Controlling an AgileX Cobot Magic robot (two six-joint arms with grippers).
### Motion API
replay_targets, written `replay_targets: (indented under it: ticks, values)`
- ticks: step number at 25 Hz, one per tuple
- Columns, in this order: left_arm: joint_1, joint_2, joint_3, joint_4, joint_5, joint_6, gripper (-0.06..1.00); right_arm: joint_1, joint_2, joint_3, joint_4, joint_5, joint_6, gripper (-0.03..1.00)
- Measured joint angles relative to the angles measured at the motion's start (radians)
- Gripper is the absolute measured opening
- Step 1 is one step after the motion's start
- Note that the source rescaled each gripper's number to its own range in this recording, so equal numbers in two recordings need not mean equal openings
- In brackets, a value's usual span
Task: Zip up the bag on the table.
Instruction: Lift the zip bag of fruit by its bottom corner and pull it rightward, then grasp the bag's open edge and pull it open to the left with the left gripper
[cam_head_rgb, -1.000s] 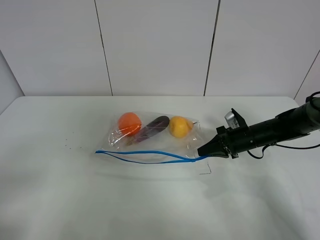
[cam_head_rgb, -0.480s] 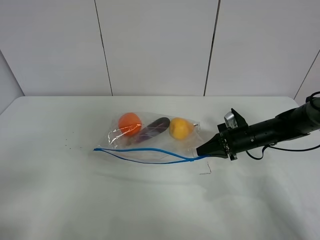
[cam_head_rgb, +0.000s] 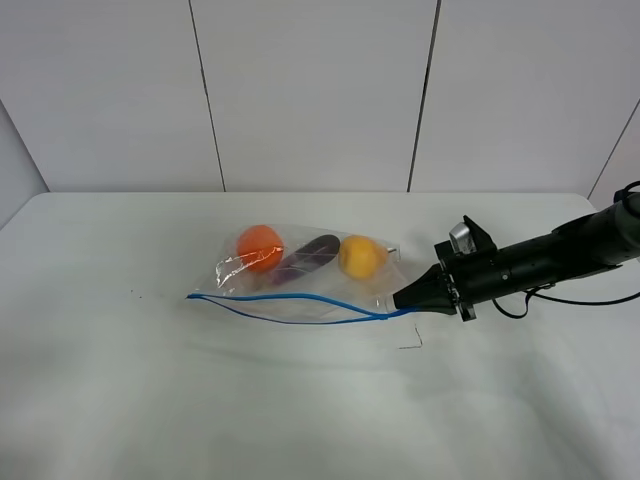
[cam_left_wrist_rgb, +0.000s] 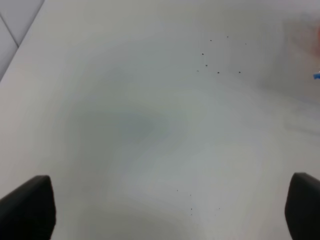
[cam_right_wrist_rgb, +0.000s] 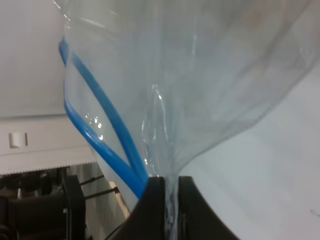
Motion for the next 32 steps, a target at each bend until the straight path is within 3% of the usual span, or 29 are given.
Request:
replay_targets:
  ticks: [6, 11, 16, 22, 27, 32]
  values:
    - [0.0, 0.0, -0.001, -0.01, -0.012, 0.015, 1.0, 0.0, -0.052, 0.0, -0.003, 0.003, 0.05, 0.0]
    - [0.0, 0.039, -0.066, -0.149, -0.042, 0.132, 1.0, 0.0, -0.086, -0.002, -0.034, 0.004, 0.076, 0.0]
    - [0.0, 0.257, -0.257, -0.22, -0.089, 0.271, 1.0, 0.0, -0.122, -0.002, -0.05, 0.004, 0.096, 0.0]
    - [-0.017, 0.545, -0.541, -0.242, -0.12, 0.308, 1.0, 0.0, -0.132, -0.002, -0.053, 0.007, 0.124, 0.0]
    - [-0.096, 0.714, -0.646, -0.304, -0.121, 0.396, 1.0, 0.0, -0.132, -0.002, -0.053, 0.007, 0.124, 0.0]
    - [-0.219, 0.809, -0.654, -0.235, -0.124, 0.414, 1.0, 0.0, -0.132, -0.002, -0.053, 0.007, 0.124, 0.0]
